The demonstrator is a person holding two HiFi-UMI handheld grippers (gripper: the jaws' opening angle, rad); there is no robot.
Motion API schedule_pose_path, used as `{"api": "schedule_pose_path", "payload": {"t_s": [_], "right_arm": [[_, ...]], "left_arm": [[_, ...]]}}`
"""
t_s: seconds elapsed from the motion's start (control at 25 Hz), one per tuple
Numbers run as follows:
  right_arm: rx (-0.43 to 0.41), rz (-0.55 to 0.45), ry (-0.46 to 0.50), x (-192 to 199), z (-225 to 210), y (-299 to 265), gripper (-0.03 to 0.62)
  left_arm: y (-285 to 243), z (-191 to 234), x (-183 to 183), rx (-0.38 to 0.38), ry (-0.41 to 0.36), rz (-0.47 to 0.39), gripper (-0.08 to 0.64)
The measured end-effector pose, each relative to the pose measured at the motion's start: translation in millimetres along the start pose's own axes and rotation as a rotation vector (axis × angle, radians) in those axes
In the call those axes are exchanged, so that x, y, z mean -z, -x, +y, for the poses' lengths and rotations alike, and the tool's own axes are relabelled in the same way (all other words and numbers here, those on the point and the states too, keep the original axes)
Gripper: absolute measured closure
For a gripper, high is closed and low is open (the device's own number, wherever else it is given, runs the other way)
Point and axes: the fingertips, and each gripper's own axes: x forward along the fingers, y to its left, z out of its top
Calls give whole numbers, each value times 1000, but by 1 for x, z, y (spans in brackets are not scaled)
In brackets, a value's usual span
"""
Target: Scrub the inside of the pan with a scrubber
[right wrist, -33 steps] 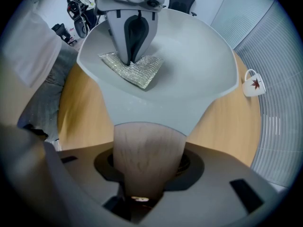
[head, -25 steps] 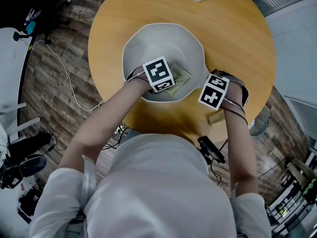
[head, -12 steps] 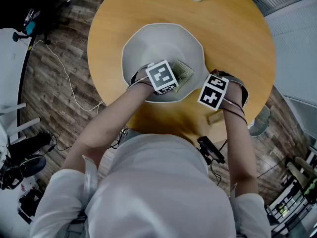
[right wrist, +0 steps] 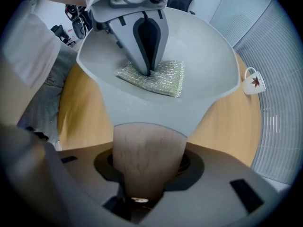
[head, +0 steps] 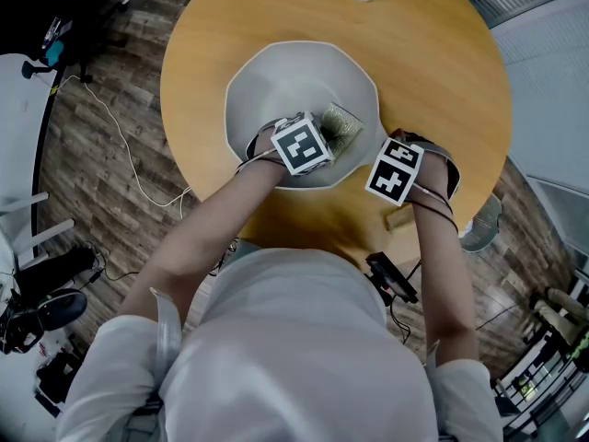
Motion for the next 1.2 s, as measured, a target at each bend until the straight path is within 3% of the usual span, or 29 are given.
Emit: {"api": "schedule_pose_path", "payload": {"t_s": [0.72, 1.2], "right_arm": [[-1, -6, -24, 0, 2, 0, 411], [-3, -16, -41, -2, 4, 1, 411]], "left_arm": [[-4, 18, -13, -97, 6, -65, 541], [-3, 32, -20, -120, 74, -98, 541]]}}
